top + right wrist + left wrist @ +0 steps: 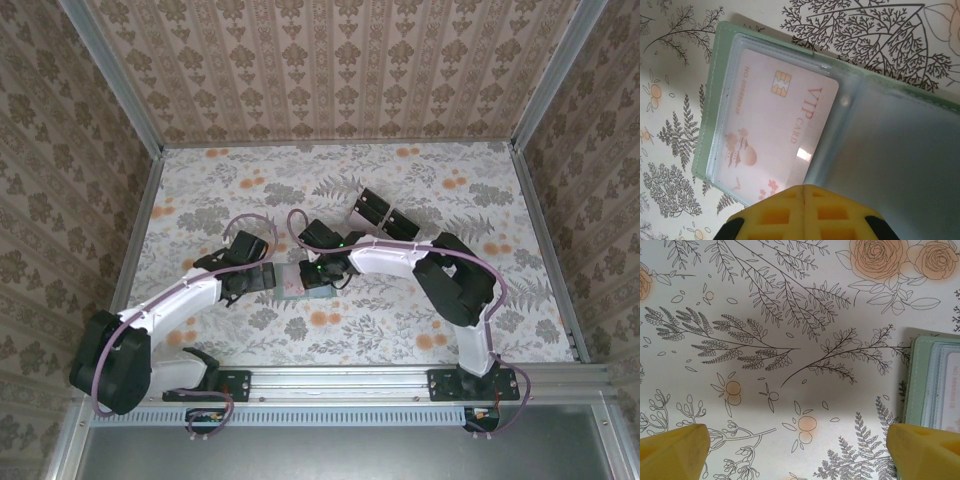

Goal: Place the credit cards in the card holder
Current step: Insert the credit card into the card slot.

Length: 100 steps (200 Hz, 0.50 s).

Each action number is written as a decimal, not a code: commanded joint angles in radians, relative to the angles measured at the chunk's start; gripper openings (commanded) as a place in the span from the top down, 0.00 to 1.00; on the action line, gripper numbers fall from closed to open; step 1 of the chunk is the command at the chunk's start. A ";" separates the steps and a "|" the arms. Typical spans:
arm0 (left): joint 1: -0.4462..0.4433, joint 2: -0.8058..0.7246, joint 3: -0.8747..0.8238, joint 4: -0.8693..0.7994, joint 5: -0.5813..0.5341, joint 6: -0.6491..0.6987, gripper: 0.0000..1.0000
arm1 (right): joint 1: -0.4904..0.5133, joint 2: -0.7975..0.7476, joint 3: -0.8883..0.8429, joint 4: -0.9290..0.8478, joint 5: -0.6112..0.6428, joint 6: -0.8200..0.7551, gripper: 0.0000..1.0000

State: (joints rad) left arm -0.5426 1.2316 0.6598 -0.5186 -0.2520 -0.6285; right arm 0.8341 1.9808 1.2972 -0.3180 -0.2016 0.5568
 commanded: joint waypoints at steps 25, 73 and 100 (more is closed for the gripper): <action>-0.003 0.009 -0.027 0.016 -0.011 -0.015 0.00 | 0.003 0.052 0.045 -0.018 0.002 0.018 0.98; -0.003 0.023 -0.032 0.034 -0.001 -0.015 0.00 | 0.008 0.063 0.064 -0.022 -0.004 0.024 0.98; -0.003 0.029 -0.034 0.040 0.003 -0.015 0.00 | 0.009 0.070 0.071 -0.020 -0.012 0.028 0.98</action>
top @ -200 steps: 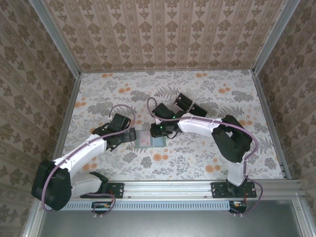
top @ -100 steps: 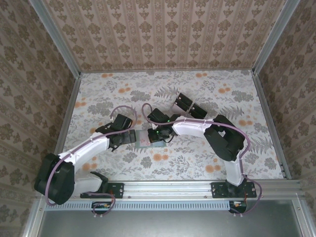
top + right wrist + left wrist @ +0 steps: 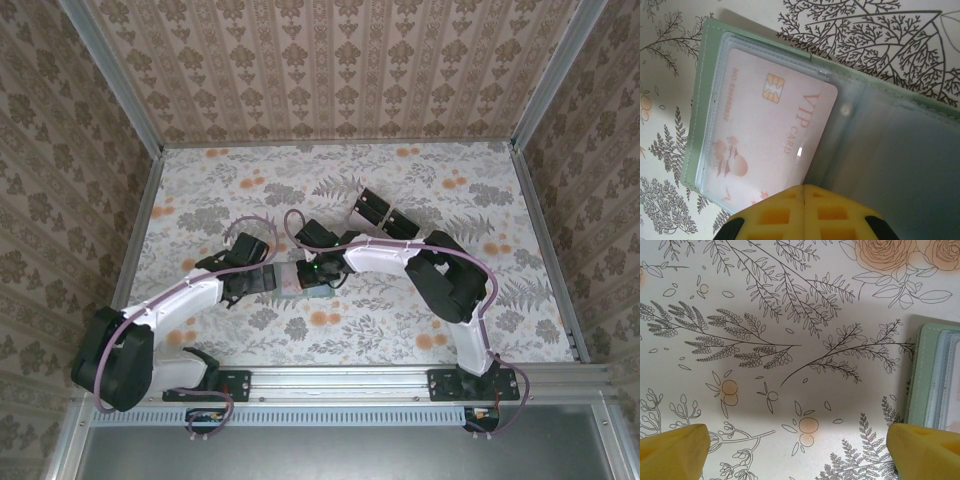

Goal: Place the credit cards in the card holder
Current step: Insert the credit card into the card slot.

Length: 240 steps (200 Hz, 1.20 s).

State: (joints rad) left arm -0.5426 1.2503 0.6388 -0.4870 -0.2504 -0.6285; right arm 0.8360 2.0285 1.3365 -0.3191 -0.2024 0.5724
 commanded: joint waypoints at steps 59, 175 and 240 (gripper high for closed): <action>-0.003 0.015 -0.019 0.017 0.010 -0.017 0.00 | 0.010 0.038 0.047 -0.003 -0.042 0.030 0.98; -0.059 -0.028 0.006 0.013 0.033 -0.042 0.00 | -0.050 -0.098 0.058 -0.135 0.055 -0.092 0.78; -0.180 0.018 0.037 0.014 -0.024 -0.106 0.00 | -0.070 -0.036 0.073 -0.166 0.117 -0.141 0.77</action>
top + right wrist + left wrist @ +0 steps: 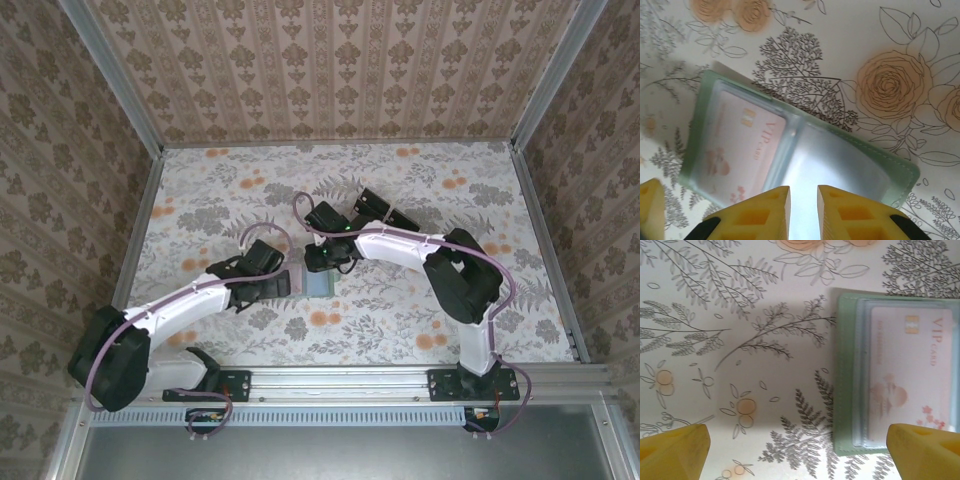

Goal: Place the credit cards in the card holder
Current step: Insert the credit card into the card slot, then flip over the card slot in the card holder.

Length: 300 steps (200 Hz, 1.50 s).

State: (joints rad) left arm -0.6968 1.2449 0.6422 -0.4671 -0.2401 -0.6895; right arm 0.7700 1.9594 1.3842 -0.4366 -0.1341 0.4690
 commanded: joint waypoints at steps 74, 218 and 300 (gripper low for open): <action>-0.089 0.071 0.060 0.018 -0.064 -0.047 0.00 | -0.018 0.080 -0.032 -0.002 0.023 -0.008 0.55; -0.204 0.136 0.064 0.152 -0.112 -0.041 0.00 | -0.067 0.048 -0.214 0.320 -0.280 0.283 0.46; -0.208 0.211 0.091 0.185 -0.117 -0.033 0.00 | -0.067 0.050 -0.217 0.319 -0.276 0.289 0.46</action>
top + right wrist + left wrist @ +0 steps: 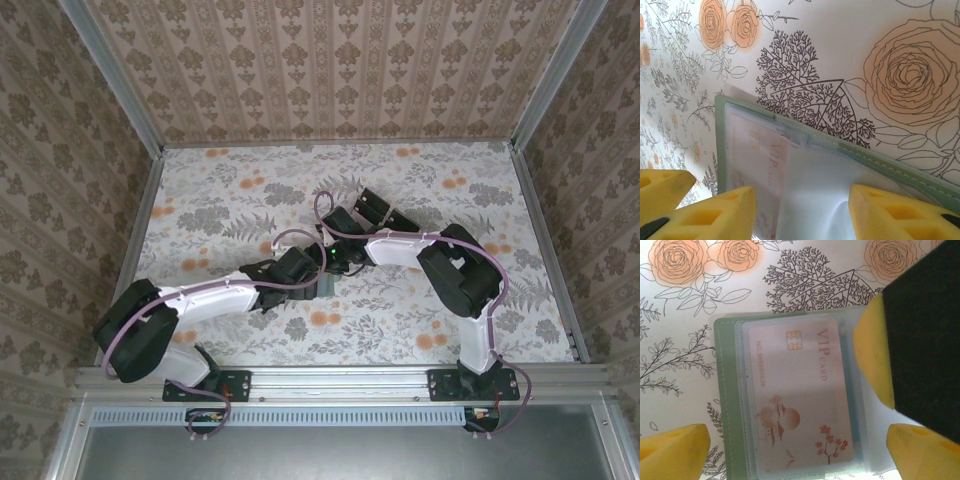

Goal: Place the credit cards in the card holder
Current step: Flip over the card slot in the card holder.

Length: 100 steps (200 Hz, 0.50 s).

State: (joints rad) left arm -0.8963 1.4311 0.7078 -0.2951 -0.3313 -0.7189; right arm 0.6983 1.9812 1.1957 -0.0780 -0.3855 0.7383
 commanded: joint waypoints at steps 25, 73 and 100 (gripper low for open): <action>-0.009 0.051 0.028 0.015 -0.033 0.001 0.00 | 0.004 0.026 -0.026 -0.042 -0.024 0.020 0.46; -0.008 0.096 0.016 0.001 -0.059 -0.016 0.00 | 0.001 0.009 -0.020 -0.048 -0.029 0.017 0.45; -0.007 0.110 0.005 -0.006 -0.061 -0.028 0.00 | -0.011 -0.049 -0.034 -0.043 -0.020 0.008 0.44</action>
State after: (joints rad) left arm -0.8963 1.5227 0.7124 -0.2825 -0.3618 -0.7200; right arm 0.6960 1.9800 1.1954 -0.0780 -0.3981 0.7410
